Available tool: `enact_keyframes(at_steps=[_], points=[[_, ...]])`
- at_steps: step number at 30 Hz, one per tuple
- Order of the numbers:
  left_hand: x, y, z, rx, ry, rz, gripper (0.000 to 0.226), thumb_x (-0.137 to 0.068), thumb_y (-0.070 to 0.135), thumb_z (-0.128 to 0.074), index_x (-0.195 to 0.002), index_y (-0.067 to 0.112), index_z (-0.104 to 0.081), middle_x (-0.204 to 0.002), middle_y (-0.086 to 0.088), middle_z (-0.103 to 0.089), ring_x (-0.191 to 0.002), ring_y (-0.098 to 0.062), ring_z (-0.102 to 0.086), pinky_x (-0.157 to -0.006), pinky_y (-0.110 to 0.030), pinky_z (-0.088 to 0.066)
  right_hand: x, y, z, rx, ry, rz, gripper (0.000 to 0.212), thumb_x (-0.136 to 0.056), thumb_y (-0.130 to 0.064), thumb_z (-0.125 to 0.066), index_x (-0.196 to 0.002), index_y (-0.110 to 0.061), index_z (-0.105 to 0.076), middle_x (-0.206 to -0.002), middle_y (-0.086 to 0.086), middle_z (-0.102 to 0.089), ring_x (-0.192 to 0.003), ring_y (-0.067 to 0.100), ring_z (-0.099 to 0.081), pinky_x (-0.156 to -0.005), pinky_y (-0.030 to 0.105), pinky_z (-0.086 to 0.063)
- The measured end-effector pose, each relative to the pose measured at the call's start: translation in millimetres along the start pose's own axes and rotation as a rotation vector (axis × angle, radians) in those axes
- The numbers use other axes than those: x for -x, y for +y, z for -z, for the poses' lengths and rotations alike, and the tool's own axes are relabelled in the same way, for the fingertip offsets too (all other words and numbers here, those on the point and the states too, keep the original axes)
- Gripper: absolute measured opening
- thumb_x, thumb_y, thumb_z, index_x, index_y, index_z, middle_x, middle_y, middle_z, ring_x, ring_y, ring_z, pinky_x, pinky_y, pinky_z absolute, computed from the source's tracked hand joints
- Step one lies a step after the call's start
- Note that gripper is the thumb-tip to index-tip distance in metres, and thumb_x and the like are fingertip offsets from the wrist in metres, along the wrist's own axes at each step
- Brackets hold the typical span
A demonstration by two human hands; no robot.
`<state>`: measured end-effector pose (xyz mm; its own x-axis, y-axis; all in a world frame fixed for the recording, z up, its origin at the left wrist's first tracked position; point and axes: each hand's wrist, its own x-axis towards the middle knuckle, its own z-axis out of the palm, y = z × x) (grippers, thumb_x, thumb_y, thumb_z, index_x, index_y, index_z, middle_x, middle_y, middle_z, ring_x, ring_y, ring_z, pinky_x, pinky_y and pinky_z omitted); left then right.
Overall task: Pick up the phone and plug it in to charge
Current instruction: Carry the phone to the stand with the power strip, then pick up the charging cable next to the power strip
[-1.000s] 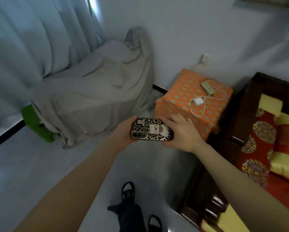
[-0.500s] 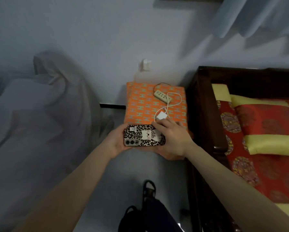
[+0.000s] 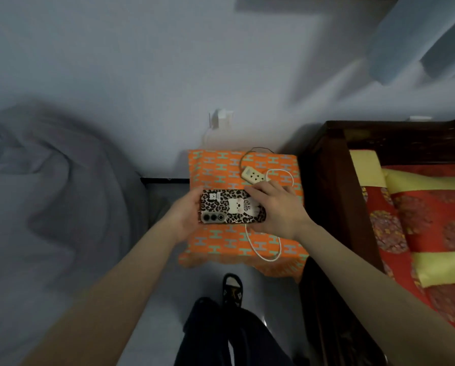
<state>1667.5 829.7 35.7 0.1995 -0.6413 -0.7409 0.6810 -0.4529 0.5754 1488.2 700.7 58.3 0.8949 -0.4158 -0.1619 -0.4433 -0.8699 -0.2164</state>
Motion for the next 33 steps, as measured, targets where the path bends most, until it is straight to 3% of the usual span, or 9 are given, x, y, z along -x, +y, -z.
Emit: enact_keyframes(at_steps=[6, 12, 15, 18, 21, 25, 28, 30, 33], points=[[-55.4, 32.0, 18.3, -0.082, -0.006, 0.054, 0.050, -0.095, 0.039, -0.040, -0.131, 0.008, -0.055, -0.130, -0.017, -0.061, -0.122, -0.035, -0.055, -0.108, -0.051, -0.039, -46.8, 14.7, -6.5, 0.009, -0.020, -0.052, 0.089, -0.062, -0.052, -0.073, -0.139, -0.022, -0.039, -0.131, 0.000, -0.051, -0.121, 0.025, -0.042, -0.093, 0.047, -0.036], [-117.4, 41.8, 29.2, -0.174, -0.079, 0.099, 0.040, -0.090, 0.046, -0.046, -0.109, 0.019, -0.068, -0.102, -0.004, -0.076, -0.089, -0.020, -0.072, -0.070, -0.033, -0.054, -70.3, 34.5, -32.5, -0.040, 0.011, -0.161, 0.087, -0.063, -0.045, -0.075, -0.139, -0.018, -0.041, -0.129, 0.005, -0.053, -0.120, 0.029, -0.043, -0.093, 0.050, -0.036], [-145.5, 35.8, 34.5, -0.194, -0.108, 0.112, 0.036, -0.081, 0.044, -0.061, -0.105, 0.020, -0.072, -0.106, -0.005, -0.075, -0.091, -0.017, -0.072, -0.070, -0.029, -0.055, -79.7, 46.4, -56.7, -0.065, 0.043, -0.202, 0.088, -0.060, -0.044, -0.076, -0.137, -0.018, -0.042, -0.125, 0.005, -0.056, -0.116, 0.029, -0.045, -0.089, 0.051, -0.040], [-175.9, 16.5, 47.1, -0.106, -0.089, 0.103, 0.047, -0.072, 0.031, -0.074, -0.112, 0.008, -0.067, -0.112, -0.011, -0.071, -0.097, -0.020, -0.070, -0.076, -0.028, -0.055, -89.6, 59.1, -89.0, -0.083, 0.081, -0.220, 0.084, -0.063, -0.053, -0.069, -0.135, -0.017, -0.045, -0.123, 0.004, -0.057, -0.114, 0.029, -0.048, -0.087, 0.051, -0.043], [-194.3, -10.5, 49.6, 0.067, -0.079, 0.087, 0.045, -0.069, 0.015, -0.073, -0.113, 0.007, -0.064, -0.097, -0.002, -0.074, -0.086, -0.013, -0.072, -0.072, -0.023, -0.057, -96.5, 65.2, -117.3, -0.118, 0.113, -0.238, 0.085, -0.066, -0.064, -0.056, -0.136, -0.017, -0.045, -0.124, 0.002, -0.057, -0.114, 0.027, -0.048, -0.087, 0.048, -0.043], [-203.7, -36.9, 42.6, 0.266, -0.013, 0.119, 0.053, -0.073, 0.016, -0.068, -0.125, 0.014, -0.058, -0.117, -0.006, -0.070, -0.108, -0.025, -0.066, -0.090, -0.042, -0.056, -97.7, 60.3, -149.0, -0.166, 0.135, -0.256, 0.082, -0.071, -0.062, -0.061, -0.138, -0.020, -0.042, -0.127, 0.000, -0.054, -0.117, 0.024, -0.046, -0.090, 0.043, -0.040], [-211.2, -43.5, 51.5, 0.339, 0.046, 0.082, 0.063, -0.076, 0.017, -0.065, -0.136, 0.009, -0.047, -0.132, -0.012, -0.060, -0.117, -0.029, -0.060, -0.081, -0.043, -0.059, -90.5, 65.2, -169.8, -0.395, 0.171, -0.317, 0.067, -0.074, -0.049, -0.071, -0.132, -0.023, -0.049, -0.123, -0.008, -0.056, -0.115, 0.011, -0.048, -0.095, 0.027, -0.040], [-216.0, -45.3, 67.1, 0.378, 0.101, 0.062, 0.065, -0.077, 0.018, -0.064, -0.139, 0.010, -0.045, -0.136, -0.012, -0.057, -0.121, -0.030, -0.057, -0.082, -0.046, -0.058, -83.2, 76.6, -178.4, -0.531, 0.288, -0.504, 0.044, -0.079, -0.038, -0.073, -0.118, -0.021, -0.063, -0.110, -0.010, -0.063, -0.101, 0.005, -0.054, -0.085, 0.014, -0.043], [-221.6, -42.4, 92.4, 0.422, 0.185, 0.030, 0.060, -0.082, 0.021, -0.061, -0.139, 0.014, -0.044, -0.140, -0.010, -0.054, -0.123, -0.029, -0.055, -0.086, -0.048, -0.055, -77.4, 91.6, -189.8, -0.424, 0.410, -0.727, 0.007, -0.082, -0.020, -0.072, -0.088, -0.016, -0.074, -0.081, 0.001, -0.071, -0.077, 0.020, -0.061, -0.065, 0.031, -0.047]])
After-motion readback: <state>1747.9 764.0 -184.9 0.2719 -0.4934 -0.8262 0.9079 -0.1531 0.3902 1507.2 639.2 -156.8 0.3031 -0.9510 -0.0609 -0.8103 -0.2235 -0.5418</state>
